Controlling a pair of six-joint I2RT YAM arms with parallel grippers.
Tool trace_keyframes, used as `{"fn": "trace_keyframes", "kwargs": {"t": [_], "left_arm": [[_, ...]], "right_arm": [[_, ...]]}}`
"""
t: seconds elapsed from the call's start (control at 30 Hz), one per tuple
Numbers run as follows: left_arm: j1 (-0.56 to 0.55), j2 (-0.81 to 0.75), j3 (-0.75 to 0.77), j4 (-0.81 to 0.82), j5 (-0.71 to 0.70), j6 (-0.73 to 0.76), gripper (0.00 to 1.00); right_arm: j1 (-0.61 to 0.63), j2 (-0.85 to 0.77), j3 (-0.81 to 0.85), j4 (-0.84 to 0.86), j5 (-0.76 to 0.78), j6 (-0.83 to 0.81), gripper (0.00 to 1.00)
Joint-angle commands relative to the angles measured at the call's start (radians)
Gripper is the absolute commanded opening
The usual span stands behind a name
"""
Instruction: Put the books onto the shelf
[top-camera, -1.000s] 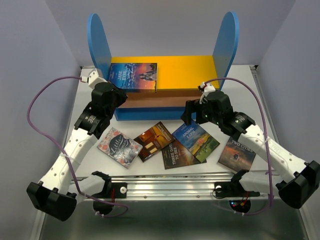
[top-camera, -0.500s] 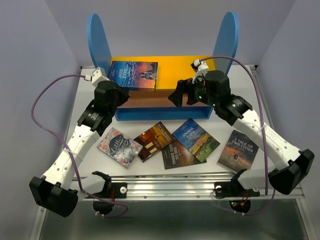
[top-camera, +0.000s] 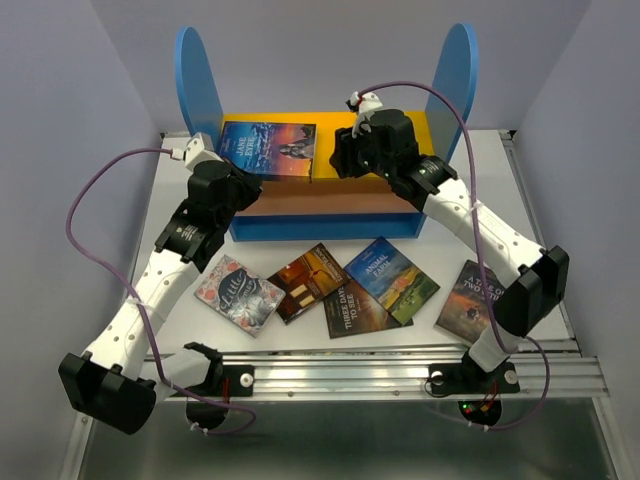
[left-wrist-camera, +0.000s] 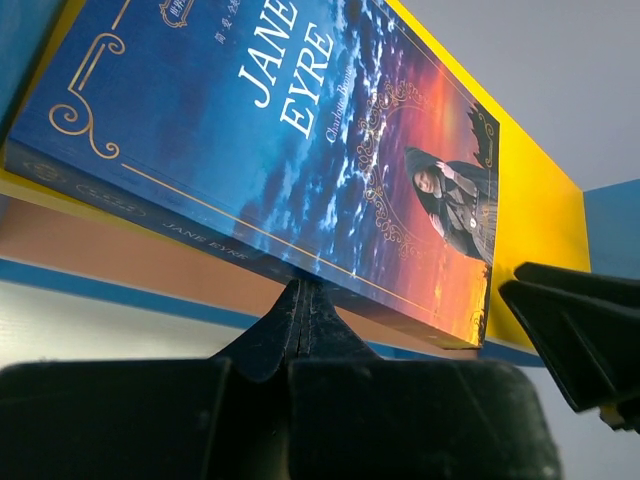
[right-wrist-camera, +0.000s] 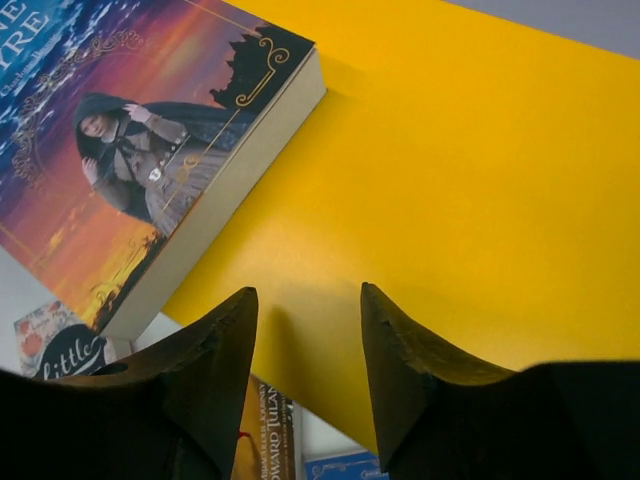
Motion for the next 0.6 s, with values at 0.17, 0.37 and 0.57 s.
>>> {"fn": "trace_keyframes", "kwargs": {"t": [0.17, 0.37, 0.57], "left_arm": [[0.007, -0.025, -0.007, 0.081, 0.012, -0.005, 0.00], [0.008, -0.025, -0.006, 0.081, 0.004, -0.001, 0.00], [0.008, -0.016, -0.003, 0.078, -0.010, 0.001, 0.00]], "right_arm": [[-0.004, 0.117, 0.159, 0.018, -0.077, -0.101, 0.41], [-0.004, 0.177, 0.206, 0.007, -0.145, -0.092, 0.38], [0.005, 0.235, 0.257, 0.001, -0.172, -0.091, 0.37]]}}
